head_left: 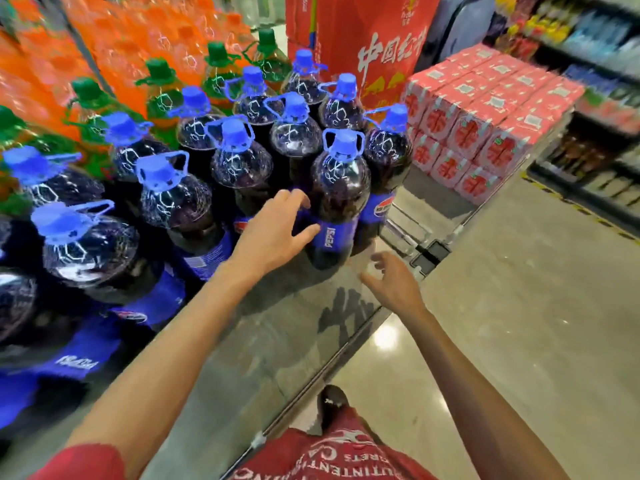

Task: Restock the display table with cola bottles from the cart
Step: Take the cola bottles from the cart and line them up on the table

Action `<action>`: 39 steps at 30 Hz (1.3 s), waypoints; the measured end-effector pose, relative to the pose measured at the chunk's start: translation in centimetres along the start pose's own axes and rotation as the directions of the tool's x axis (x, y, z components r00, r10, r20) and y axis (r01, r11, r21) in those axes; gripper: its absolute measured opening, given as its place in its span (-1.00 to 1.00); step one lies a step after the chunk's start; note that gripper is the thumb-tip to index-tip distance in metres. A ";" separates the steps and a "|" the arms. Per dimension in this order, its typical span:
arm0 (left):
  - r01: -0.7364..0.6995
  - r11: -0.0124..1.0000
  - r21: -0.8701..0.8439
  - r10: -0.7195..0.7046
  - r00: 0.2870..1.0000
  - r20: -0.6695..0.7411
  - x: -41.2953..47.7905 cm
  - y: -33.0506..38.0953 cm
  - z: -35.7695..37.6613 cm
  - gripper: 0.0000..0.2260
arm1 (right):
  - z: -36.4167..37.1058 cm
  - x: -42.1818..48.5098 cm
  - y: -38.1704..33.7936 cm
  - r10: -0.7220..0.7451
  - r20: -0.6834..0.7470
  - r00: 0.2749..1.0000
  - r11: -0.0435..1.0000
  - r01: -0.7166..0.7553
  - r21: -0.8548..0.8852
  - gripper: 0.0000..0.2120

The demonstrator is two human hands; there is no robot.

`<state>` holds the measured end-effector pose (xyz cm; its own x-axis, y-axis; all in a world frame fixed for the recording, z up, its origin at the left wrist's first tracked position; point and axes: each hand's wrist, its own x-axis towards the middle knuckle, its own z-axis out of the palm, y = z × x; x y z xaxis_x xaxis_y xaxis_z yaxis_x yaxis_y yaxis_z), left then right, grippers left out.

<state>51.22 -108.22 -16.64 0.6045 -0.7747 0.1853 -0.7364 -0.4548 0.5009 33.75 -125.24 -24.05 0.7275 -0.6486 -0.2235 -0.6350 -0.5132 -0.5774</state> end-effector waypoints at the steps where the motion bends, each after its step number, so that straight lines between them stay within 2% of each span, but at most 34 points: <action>1: -0.024 0.996 0.081 0.018 0.997 0.073 -0.1 0.2 -0.4 -0.63 | -0.4 -0.7 0.1 0.022 0.032 0.999 0.998 -0.020 -0.061 -0.50; 4: -0.112 0.958 0.264 0.042 0.965 0.258 -0.6 1.5 -0.8 -0.59 | -1.8 -2.8 0.3 0.071 0.044 0.996 0.978 -0.061 -0.198 -0.46; 7: -0.223 0.905 0.362 0.068 0.917 0.394 -1.5 3.5 -0.2 -0.54 | -3.5 -5.4 0.6 0.129 0.012 0.992 0.947 -0.120 -0.297 -0.43; 10: -0.334 0.857 0.393 0.108 0.862 0.496 -2.2 6.1 0.8 -0.60 | -5.2 -8.3 1.1 0.210 0.032 0.977 0.895 -0.179 -0.408 -0.40; 14: -0.410 0.821 0.397 0.148 0.825 0.546 -2.4 10.2 1.8 -0.59 | -7.4 -12.4 2.9 0.334 -0.033 0.942 0.818 -0.307 -0.487 -0.39; 19: -0.567 0.725 0.392 0.281 0.763 0.583 -3.1 16.2 3.2 -0.52 | -10.1 -19.1 5.7 0.423 -0.141 0.895 0.790 -0.441 -0.426 -0.36; 25: -0.758 0.572 0.314 0.419 0.599 0.683 -7.6 25.4 6.2 -0.47 | -11.7 -30.5 9.9 0.552 -0.238 0.799 0.741 -0.601 -0.300 -0.34; 29: -0.838 0.501 0.216 0.509 0.488 0.709 -13.9 32.0 8.0 -0.43 | -10.9 -39.5 12.9 0.644 -0.251 0.722 0.679 -0.691 -0.246 -0.33; 33: -0.875 0.434 0.213 0.539 0.442 0.717 -20.9 37.3 10.3 -0.44 | -9.8 -48.8 15.6 0.721 -0.241 0.650 0.620 -0.760 -0.194 -0.33; 39: -0.945 0.294 0.146 0.588 0.299 0.752 -32.0 44.5 13.2 -0.42 | -8.2 -62.4 18.8 0.806 -0.254 0.535 0.529 -0.843 -0.095 -0.34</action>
<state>-4.91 -109.40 -11.42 -0.4806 -0.8291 -0.2856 -0.8319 0.5341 -0.1508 -25.74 -99.03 -14.57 -0.1889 -0.9032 -0.3855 -0.9741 0.2219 -0.0425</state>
